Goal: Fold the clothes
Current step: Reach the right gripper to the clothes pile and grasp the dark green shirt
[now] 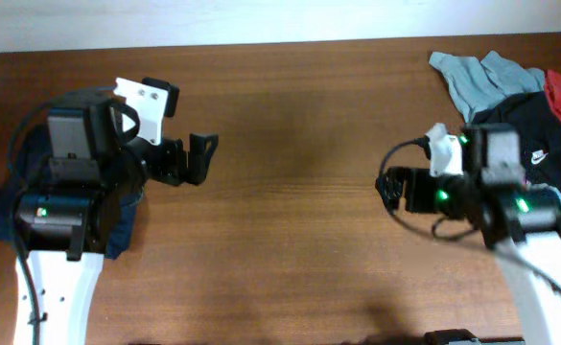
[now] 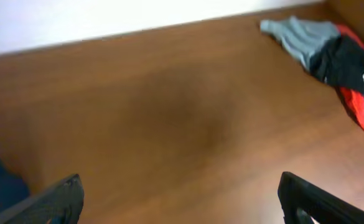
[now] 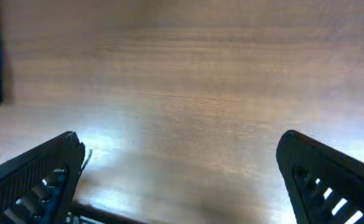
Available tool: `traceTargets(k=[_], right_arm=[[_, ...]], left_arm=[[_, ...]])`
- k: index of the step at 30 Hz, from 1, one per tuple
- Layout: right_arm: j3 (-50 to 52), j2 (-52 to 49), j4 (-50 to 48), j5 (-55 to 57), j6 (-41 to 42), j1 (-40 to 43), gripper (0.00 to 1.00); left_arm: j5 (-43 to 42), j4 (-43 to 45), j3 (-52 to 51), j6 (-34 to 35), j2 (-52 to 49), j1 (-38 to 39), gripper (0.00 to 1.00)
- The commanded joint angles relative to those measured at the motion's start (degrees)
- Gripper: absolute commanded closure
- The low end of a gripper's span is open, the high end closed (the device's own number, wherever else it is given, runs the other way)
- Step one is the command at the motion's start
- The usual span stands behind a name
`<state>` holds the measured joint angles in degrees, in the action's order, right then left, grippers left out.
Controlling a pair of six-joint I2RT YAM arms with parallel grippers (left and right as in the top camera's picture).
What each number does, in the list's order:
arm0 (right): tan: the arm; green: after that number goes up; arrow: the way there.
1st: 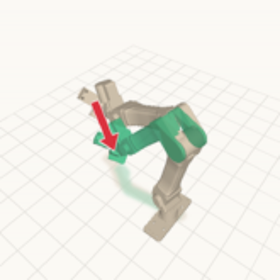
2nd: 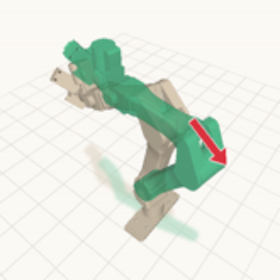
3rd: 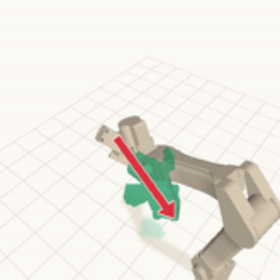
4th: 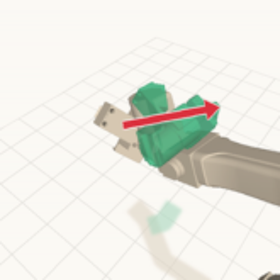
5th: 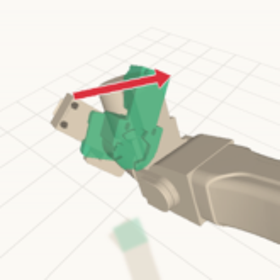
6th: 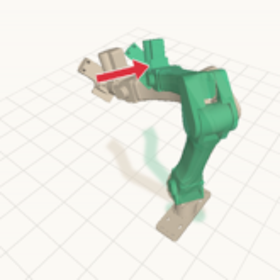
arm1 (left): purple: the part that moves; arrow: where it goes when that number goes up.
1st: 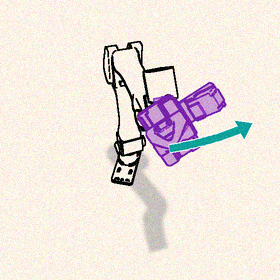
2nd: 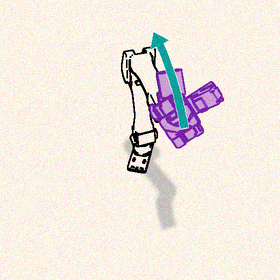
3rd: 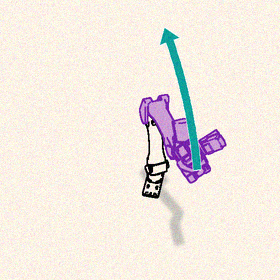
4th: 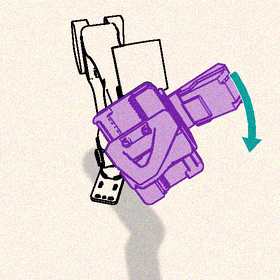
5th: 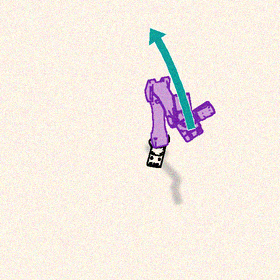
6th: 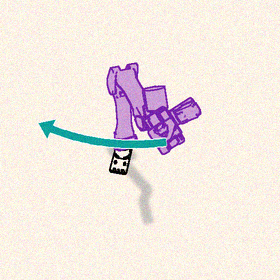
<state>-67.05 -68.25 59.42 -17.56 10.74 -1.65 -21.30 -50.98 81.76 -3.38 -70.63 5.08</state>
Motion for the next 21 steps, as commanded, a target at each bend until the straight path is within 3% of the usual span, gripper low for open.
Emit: traceTargets(k=[1, 10, 14, 21], right_arm=[[-6.4, -5.4, 0.0, 2.9, 5.3, 4.7, 0.01], [-24.6, -25.0, -0.3, 2.8, 12.0, 27.5, 0.01], [-26.5, -34.4, -8.3, 1.2, 17.5, 36.1, 0.04], [-26.4, -44.2, -18.6, 0.0, 18.1, 43.0, 0.04]], left_arm=[[-1.9, -1.9, 1.2, 0.3, -0.3, 0.1, 0.01], [-0.3, -3.6, 1.2, 0.4, -0.7, 0.1, 0.01], [2.2, -3.7, 1.1, 0.3, -1.8, 0.1, 0.01], [2.2, -3.9, 1.1, 0.3, -4.4, 0.1, 0.01]])
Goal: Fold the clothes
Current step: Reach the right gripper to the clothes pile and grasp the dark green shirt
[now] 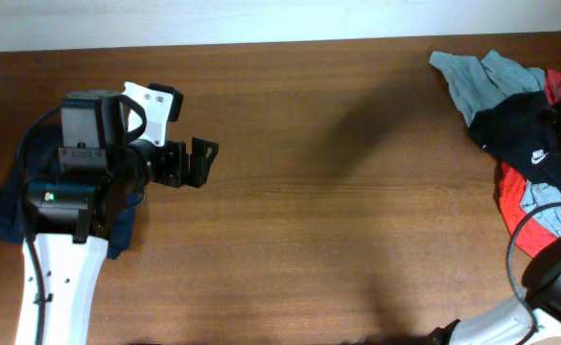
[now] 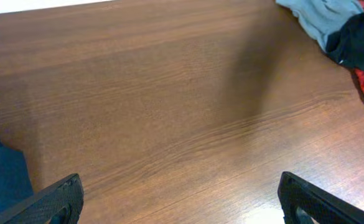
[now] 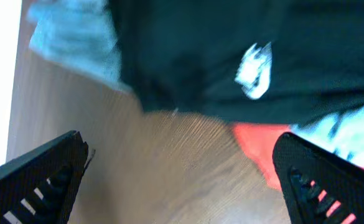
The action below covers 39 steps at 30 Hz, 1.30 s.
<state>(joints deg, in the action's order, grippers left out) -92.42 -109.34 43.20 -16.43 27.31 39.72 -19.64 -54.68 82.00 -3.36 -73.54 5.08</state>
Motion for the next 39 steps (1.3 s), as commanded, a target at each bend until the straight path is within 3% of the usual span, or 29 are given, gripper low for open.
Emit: traceTargets(k=[1, 10, 12, 14, 15, 17, 19, 20, 24, 30, 36, 39], right_arm=[[-1.1, -4.3, -3.7, -1.1, 2.0, 1.8, 0.05], [-1.1, -13.6, -12.7, -0.9, 3.3, 2.1, 0.06], [-1.1, -15.0, -15.2, -0.9, 3.2, 2.3, 0.12], [-1.1, -15.1, -19.0, -1.1, 3.1, 2.4, 0.22], [-1.1, -15.1, -20.3, -1.4, 2.9, 2.4, 0.32], [-1.5, -15.0, -21.8, -3.7, 1.8, 2.4, 0.69], [-2.6, -15.0, -22.1, -7.2, 1.9, 2.7, 0.92], [-2.9, -14.9, -22.0, -8.7, 1.9, 2.8, 0.96], [-4.0, -12.7, -22.0, -17.3, 1.7, 3.1, 0.96], [-4.3, 0.8, -21.9, -30.9, 1.7, 1.9, 0.96], [-4.3, 18.6, -14.8, -30.6, -0.1, -4.3, 0.96], [-4.3, 24.3, -9.9, -25.3, -0.9, -9.9, 0.96]], left_arm=[[0.6, -0.3, 0.9, 0.3, -1.9, 0.1, 0.01], [0.6, -0.6, 0.9, 0.3, -6.3, 0.1, 0.01], [0.6, -0.7, 0.9, 0.3, -7.1, 0.1, 0.01], [0.6, -0.7, 0.9, 0.3, -7.3, 0.1, 0.01], [0.6, -0.7, 0.9, 0.2, -7.3, 0.1, 0.01], [0.5, -0.7, 0.9, 0.1, -7.3, 0.1, 0.01], [0.5, -0.7, 0.9, 0.1, -7.3, 0.1, 0.01], [0.6, -0.7, 0.9, 0.1, -7.3, 0.1, 0.01], [0.6, -1.2, 0.9, 0.1, -7.3, 0.1, 0.01], [0.6, -1.2, 0.9, -1.0, -7.2, 0.1, 0.01], [0.7, -1.2, 1.7, -1.5, -6.8, 0.1, 0.01], [3.0, -1.4, 4.5, -1.4, -5.8, 0.1, 0.01]])
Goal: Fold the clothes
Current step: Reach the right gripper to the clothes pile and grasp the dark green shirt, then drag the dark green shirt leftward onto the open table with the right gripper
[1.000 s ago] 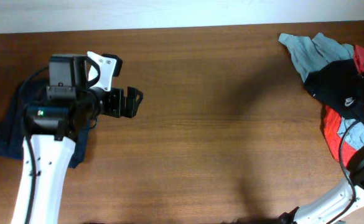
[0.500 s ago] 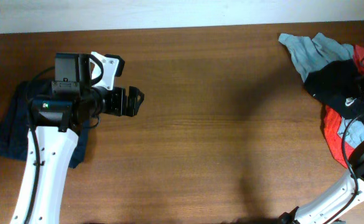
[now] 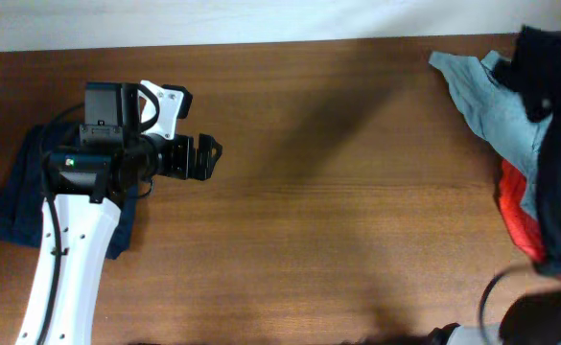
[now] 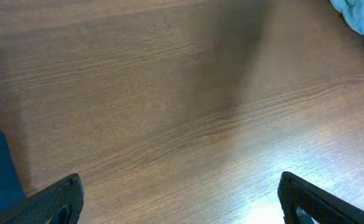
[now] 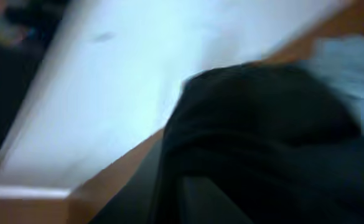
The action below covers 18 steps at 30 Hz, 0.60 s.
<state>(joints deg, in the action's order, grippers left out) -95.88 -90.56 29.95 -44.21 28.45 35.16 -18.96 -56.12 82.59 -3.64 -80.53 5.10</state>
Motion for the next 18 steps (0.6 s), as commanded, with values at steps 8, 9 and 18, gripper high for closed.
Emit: traceTargets(k=[8, 9, 18], right_arm=[[-0.8, 8.5, 13.2, 7.0, -8.1, -18.9, 0.96], [-0.8, 8.6, 14.2, 7.0, -10.1, -20.4, 0.96], [-0.9, 18.7, 23.1, 16.5, -14.7, -27.4, 0.96]], left_arm=[[5.2, -5.4, 18.9, -1.2, 5.0, 0.1, 0.01], [5.3, -6.0, 19.3, -1.2, 5.4, 0.1, 0.01], [5.3, -7.3, 19.4, -1.2, 8.0, 0.1, 0.01]])
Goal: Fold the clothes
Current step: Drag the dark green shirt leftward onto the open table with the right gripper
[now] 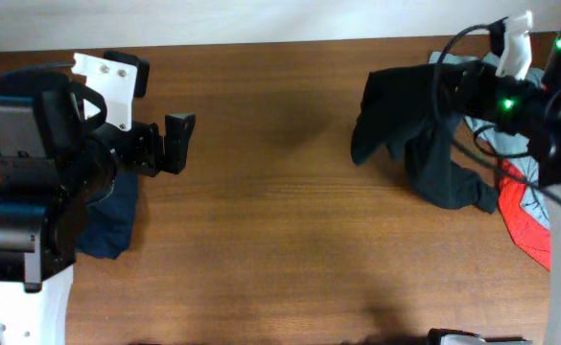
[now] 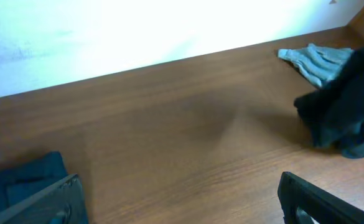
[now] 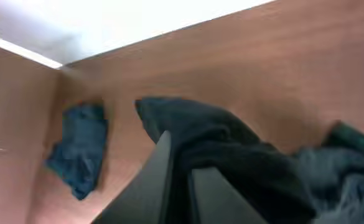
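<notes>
A black garment (image 1: 409, 134) hangs bunched over the right part of the table, and my right gripper (image 3: 183, 186) is shut on it. The right wrist view shows the cloth (image 3: 225, 140) draped past the closed fingers. Far right, a grey-blue garment (image 1: 496, 144) and a red one (image 1: 525, 216) lie in a pile. A folded dark blue garment (image 1: 107, 225) lies at the left, partly under my left arm. My left gripper (image 1: 177, 142) stands open above bare wood, holding nothing. Its fingers (image 2: 309, 199) frame the table in the left wrist view.
The brown wooden table (image 1: 280, 220) runs to a white wall at the back. The grey-blue garment (image 2: 315, 59) shows at the far right in the left wrist view, and the folded blue one (image 2: 20, 177) at lower left.
My right gripper was high at the far right with the black garment over the pile. It is now further left, and the garment hangs over the table. The left gripper has tilted up, still open.
Both grippers stood open over the middle of the table while the black garment lay on the pile. Then the right gripper was open over that garment. Later it held the garment up above the pile, and now holds it out over the table.
</notes>
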Available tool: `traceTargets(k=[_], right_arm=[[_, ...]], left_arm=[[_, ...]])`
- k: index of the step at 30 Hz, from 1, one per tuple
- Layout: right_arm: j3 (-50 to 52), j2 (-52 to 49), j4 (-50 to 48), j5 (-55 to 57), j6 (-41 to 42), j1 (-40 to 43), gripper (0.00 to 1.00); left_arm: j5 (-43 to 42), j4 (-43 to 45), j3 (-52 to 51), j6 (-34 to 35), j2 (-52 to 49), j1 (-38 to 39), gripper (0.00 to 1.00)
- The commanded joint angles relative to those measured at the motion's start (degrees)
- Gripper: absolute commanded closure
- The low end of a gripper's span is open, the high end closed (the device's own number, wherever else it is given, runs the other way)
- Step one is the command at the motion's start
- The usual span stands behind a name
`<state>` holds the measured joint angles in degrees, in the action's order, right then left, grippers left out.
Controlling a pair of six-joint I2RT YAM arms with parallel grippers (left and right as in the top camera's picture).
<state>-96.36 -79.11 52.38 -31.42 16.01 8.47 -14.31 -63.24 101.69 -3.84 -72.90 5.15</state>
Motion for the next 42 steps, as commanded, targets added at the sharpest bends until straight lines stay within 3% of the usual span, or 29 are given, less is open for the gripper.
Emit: traceTargets(k=[1, 8, 13, 20, 32, 34, 36, 39, 42], right_arm=[[-0.4, 9.3, 1.4, 4.8, -2.3, -0.7, 0.96], [-0.4, 21.2, 1.8, 24.2, -2.3, -0.6, 0.95], [-0.3, 20.5, 0.8, 15.2, -2.2, -0.6, 0.95], [-0.3, 8.6, 0.7, -0.7, -2.3, -4.7, 0.96], [-0.3, -20.3, -7.5, -0.4, -2.3, -33.7, 0.95], [-0.3, -22.5, -9.0, 2.1, -2.3, -35.9, 0.83], [-0.3, -23.3, -9.3, 9.2, -2.3, -36.7, 0.41], [-0.3, -22.3, -7.1, 15.8, -2.2, -34.5, 0.24], [-0.3, -20.4, -0.9, 17.1, -1.6, -28.3, 0.15]], left_arm=[[0.7, -0.2, 0.3, -1.0, 0.5, 0.1, 0.01], [0.7, -0.3, 0.3, -1.0, 0.6, 0.1, 0.01], [1.5, -0.2, 0.3, -1.0, 0.6, 0.1, 0.01], [6.7, -0.2, 0.3, -0.9, 0.7, 0.1, 0.01], [9.5, -0.3, 0.3, -0.9, 0.7, 0.1, 0.01], [9.6, -0.4, 0.3, -0.9, 0.7, 0.1, 0.01], [9.6, -0.5, 0.3, -0.9, 0.7, 0.1, 0.01], [9.6, -0.9, 0.3, -0.9, 0.5, 0.1, 0.01], [9.6, -2.5, 0.0, -0.9, -0.8, 0.1, 0.01]])
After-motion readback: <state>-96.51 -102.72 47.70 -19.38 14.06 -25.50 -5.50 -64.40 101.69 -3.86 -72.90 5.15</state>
